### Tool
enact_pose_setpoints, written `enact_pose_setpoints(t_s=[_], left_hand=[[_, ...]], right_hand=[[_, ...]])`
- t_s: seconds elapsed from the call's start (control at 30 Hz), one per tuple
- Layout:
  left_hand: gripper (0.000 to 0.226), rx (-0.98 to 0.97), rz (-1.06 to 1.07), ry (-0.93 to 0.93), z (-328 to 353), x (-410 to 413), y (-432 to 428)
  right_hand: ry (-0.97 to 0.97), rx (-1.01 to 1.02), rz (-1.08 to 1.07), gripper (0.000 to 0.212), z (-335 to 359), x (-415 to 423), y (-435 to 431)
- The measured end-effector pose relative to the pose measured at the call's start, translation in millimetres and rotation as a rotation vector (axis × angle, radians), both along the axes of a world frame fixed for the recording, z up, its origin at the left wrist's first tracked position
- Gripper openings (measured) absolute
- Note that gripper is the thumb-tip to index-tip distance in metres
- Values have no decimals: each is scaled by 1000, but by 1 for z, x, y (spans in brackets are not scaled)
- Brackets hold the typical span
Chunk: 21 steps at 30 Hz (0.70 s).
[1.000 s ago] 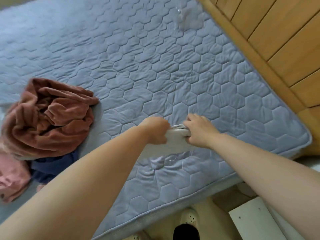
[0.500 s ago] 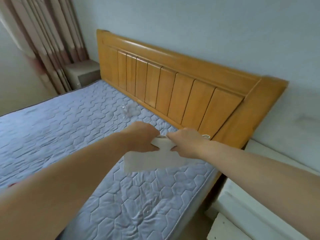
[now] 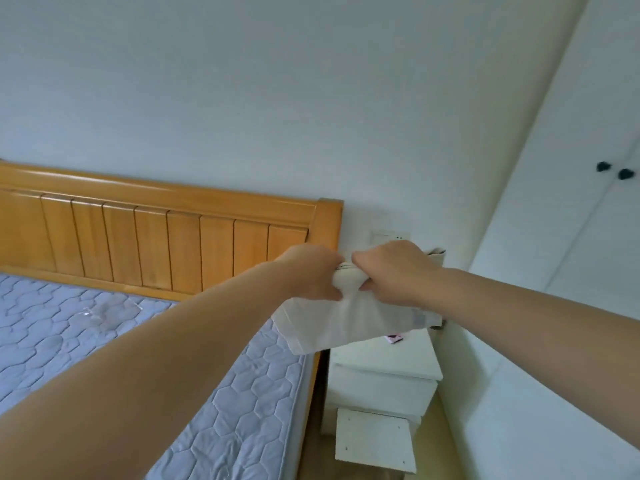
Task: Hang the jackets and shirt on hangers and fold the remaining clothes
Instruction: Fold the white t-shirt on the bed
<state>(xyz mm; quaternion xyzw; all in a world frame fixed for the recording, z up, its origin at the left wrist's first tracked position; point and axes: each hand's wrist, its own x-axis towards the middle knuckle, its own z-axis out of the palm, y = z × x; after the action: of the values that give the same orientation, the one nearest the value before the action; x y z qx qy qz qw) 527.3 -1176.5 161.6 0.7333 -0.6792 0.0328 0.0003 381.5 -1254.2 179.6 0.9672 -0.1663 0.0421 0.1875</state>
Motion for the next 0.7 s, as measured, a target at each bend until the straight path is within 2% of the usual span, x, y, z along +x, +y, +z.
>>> enact_pose_setpoints(t_s=[0.13,0.37,0.57,0.7], left_hand=[[25,-104,-169,-50,39,-71,-17],[19,-254,-430,23,88,-192,-36],[18,-301,-622,78,122,-291,-40],[20,-220,-746,214,139,-367,-23]], right_hand=[[-47,-18,-225,20,36,-85,11],[-102,127,-606,30,92,-229,34],[-61,136,-826,25,137,-331,69],[-123,225,-950,21,160,-408,106]])
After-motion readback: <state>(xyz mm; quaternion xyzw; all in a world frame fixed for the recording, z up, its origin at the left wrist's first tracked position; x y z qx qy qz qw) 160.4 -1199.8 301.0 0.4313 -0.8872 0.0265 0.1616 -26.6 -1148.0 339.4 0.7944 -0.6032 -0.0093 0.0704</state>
